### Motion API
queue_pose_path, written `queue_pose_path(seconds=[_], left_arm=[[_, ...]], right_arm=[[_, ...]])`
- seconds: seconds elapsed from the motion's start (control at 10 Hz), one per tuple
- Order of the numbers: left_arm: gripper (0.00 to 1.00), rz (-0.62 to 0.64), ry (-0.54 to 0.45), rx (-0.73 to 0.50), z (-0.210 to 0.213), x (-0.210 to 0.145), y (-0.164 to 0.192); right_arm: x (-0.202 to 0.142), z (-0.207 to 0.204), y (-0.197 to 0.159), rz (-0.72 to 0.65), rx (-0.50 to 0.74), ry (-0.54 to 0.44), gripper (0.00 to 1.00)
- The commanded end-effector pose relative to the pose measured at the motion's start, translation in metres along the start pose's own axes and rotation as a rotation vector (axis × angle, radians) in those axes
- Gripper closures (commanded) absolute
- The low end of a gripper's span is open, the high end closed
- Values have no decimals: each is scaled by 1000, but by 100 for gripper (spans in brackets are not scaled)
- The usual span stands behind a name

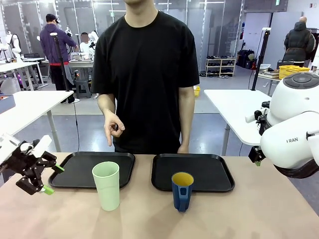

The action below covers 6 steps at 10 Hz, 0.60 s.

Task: Sort and store the cups by type.
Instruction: Pick up the Reusable plastic cup.

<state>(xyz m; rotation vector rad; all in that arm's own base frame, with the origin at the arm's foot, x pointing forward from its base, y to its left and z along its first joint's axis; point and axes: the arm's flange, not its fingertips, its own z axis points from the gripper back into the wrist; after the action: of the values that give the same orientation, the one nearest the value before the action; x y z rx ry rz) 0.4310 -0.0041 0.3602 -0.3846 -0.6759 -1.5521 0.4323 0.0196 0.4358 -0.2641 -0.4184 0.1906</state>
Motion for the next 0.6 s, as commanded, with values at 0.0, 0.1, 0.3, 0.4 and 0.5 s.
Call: queue_pose_path(seconds=[0.0, 0.1, 0.3, 0.4, 0.5], left_arm=[[0, -21, -175, -50, -12, -28, 22], [0, -42, -251, -75, -19, -33, 23], [0, -25, -426, -88, -33, -37, 27], [0, -8, -464, -97, -40, -38, 28], [0, 15, -512, -93, -46, -38, 30]], right_arm=[[0, -1, 0, 0, -1, 0, 0], [0, -1, 0, 0, -1, 0, 0], [0, -1, 0, 0, -1, 0, 0], [0, -1, 0, 0, -1, 0, 0], [0, -1, 0, 0, -1, 0, 0]])
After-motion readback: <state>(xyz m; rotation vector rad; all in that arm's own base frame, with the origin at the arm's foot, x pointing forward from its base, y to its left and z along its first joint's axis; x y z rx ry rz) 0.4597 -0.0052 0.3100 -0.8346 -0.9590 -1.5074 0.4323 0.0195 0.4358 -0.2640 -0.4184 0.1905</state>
